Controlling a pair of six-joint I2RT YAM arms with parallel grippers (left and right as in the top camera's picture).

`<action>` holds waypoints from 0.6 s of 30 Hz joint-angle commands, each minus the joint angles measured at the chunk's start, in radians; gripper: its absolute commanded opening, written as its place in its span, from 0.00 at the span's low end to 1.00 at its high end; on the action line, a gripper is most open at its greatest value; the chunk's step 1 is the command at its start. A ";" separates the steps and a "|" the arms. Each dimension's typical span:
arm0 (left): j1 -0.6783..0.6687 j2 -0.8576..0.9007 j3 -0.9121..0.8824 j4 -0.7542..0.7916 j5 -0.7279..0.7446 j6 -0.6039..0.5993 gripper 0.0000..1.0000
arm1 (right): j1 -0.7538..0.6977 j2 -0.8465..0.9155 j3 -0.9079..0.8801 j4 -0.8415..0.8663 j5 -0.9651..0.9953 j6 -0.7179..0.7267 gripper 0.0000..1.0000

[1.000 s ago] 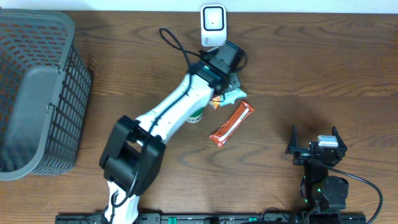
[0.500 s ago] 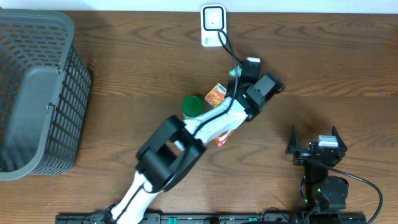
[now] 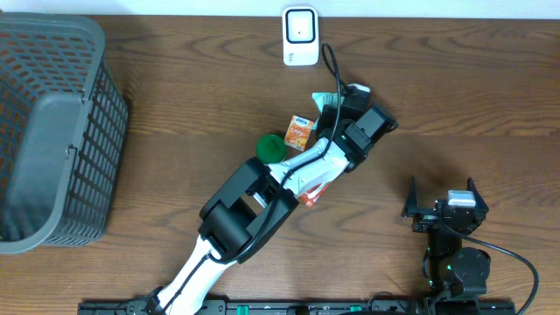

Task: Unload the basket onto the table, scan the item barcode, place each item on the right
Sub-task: 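Hold the wipes pack under the scanner with the left gripper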

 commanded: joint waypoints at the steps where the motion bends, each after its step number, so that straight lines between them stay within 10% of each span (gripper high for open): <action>1: -0.018 -0.032 0.005 0.025 -0.025 0.139 0.59 | 0.002 -0.002 -0.001 -0.003 0.006 -0.013 0.99; 18: -0.018 -0.105 0.005 -0.198 0.045 0.186 0.69 | 0.002 -0.002 -0.001 -0.003 0.006 -0.013 0.99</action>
